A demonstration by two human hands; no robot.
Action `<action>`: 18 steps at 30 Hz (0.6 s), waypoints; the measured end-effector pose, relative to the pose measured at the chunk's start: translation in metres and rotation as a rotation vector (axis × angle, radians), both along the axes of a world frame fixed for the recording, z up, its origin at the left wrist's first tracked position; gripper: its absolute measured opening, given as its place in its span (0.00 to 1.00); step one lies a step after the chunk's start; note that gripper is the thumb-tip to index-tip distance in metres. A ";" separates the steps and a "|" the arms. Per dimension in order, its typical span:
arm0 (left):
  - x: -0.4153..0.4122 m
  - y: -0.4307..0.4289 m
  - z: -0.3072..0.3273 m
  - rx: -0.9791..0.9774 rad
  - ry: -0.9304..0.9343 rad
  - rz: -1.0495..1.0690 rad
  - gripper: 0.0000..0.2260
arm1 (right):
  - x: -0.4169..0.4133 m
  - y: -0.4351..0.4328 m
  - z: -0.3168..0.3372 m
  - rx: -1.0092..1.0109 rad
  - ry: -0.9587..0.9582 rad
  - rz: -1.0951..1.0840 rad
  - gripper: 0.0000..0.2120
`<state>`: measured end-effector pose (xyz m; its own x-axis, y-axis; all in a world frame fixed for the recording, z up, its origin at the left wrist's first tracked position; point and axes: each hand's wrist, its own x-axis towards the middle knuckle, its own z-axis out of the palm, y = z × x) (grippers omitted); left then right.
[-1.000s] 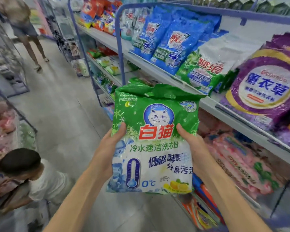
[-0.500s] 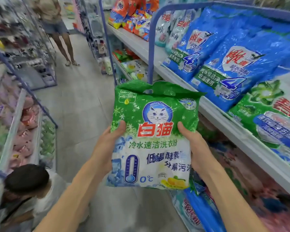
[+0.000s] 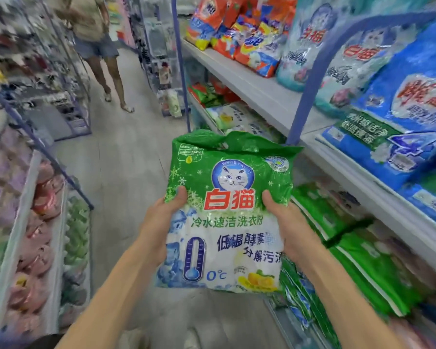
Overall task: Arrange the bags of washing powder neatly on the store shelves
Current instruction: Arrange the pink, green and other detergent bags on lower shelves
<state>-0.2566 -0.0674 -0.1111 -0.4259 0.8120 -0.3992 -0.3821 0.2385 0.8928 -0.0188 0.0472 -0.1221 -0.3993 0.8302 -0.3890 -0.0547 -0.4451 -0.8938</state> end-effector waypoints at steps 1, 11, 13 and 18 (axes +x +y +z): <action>-0.017 0.012 0.001 0.008 -0.006 -0.013 0.33 | -0.016 0.008 -0.001 -0.010 0.006 -0.022 0.39; -0.140 0.140 -0.022 -0.065 -0.074 -0.160 0.42 | -0.120 0.094 -0.016 -0.063 0.058 -0.152 0.22; -0.151 0.168 -0.020 -0.068 -0.081 -0.206 0.31 | -0.136 0.118 -0.021 -0.096 0.072 -0.190 0.23; -0.190 0.248 -0.029 -0.088 -0.029 -0.301 0.23 | -0.179 0.188 -0.035 -0.126 0.120 -0.221 0.22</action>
<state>-0.4468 0.1808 -0.1397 -0.1591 0.8616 -0.4819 -0.3081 0.4204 0.8534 -0.1974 0.2352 -0.1574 -0.2631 0.8502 -0.4560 -0.2650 -0.5181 -0.8132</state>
